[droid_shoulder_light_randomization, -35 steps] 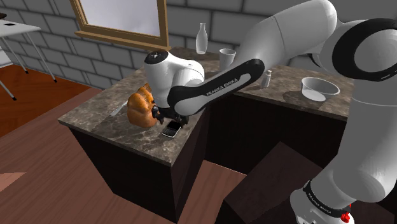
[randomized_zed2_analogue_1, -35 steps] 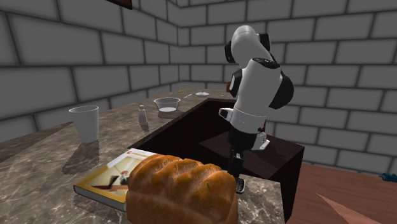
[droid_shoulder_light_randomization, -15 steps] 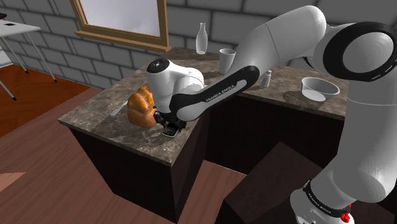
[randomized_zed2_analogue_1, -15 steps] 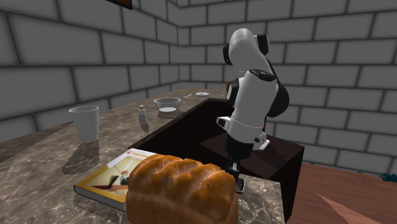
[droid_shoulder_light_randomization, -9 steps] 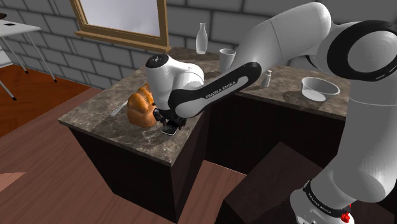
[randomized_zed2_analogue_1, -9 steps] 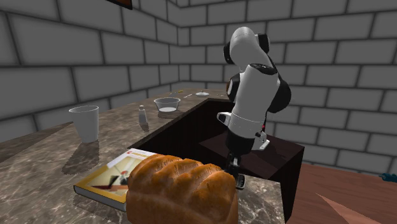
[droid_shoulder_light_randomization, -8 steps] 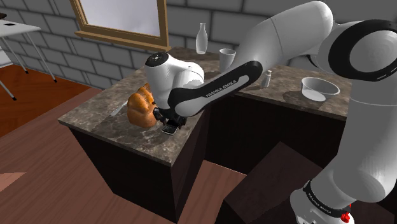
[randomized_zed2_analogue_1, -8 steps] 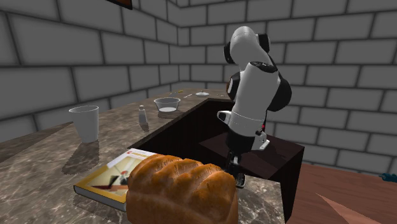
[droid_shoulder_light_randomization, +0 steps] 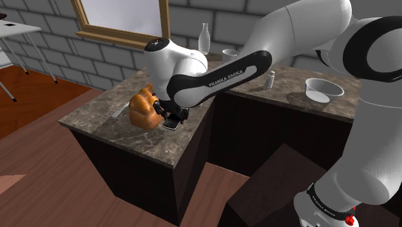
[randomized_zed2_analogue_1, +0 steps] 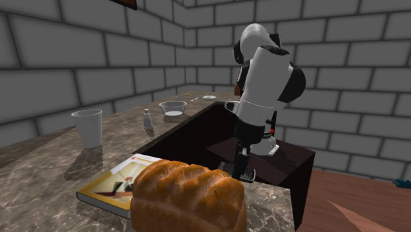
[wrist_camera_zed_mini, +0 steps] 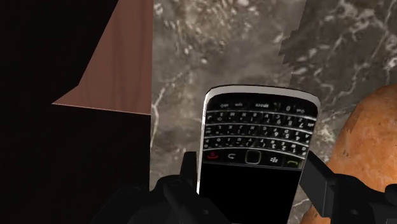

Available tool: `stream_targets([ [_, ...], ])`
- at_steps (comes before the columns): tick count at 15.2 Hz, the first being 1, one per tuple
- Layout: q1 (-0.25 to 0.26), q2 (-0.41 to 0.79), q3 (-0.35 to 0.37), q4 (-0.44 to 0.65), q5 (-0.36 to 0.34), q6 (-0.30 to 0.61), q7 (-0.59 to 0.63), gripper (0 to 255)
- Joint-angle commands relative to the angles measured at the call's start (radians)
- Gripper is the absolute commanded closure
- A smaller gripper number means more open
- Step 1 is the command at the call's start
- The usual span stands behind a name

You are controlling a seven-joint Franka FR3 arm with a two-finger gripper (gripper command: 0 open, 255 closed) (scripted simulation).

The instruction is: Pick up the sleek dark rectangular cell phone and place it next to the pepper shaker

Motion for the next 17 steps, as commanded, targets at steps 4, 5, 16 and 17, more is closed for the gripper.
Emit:
stream_targets([
  [4, -0.008, -0.032, 0.012, 0.031, 0.030, -0.052, -0.028, 255],
  [5, -0.009, -0.036, 0.014, 0.038, 0.034, -0.063, -0.033, 255],
  [16, -0.009, -0.072, 0.029, 0.141, 0.073, -0.187, -0.079, 255],
  [17, -0.008, -0.074, 0.030, 0.152, 0.076, -0.199, -0.083, 255],
])
